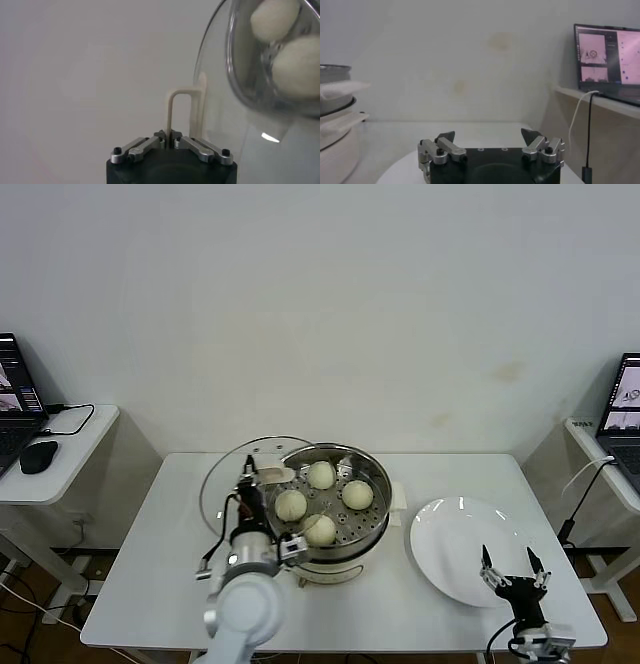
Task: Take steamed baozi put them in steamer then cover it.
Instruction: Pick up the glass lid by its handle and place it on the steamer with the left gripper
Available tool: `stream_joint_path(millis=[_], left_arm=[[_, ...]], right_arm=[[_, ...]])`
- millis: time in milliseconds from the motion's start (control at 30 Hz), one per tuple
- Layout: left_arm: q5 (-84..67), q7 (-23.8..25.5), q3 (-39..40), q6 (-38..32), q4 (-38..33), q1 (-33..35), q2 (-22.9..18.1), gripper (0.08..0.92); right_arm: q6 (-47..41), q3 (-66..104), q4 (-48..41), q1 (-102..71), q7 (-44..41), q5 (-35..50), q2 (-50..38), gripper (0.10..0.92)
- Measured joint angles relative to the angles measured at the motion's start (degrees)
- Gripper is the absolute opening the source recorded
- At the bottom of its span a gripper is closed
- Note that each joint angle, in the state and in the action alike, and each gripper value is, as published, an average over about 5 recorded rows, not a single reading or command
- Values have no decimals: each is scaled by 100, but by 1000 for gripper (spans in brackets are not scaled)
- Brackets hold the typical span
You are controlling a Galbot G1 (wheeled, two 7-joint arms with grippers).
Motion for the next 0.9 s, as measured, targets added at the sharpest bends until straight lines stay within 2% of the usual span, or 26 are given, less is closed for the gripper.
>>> stream_joint_path(millis=[400,900], left_arm=[[299,20,640,12,529,-452,-482,134],[138,-80,978,35,1153,-865,-645,134]], right_arm=[[47,-42,-84,-18,-8,-166,153,823],[88,-51,-167,-14,-9,-273,276,823]])
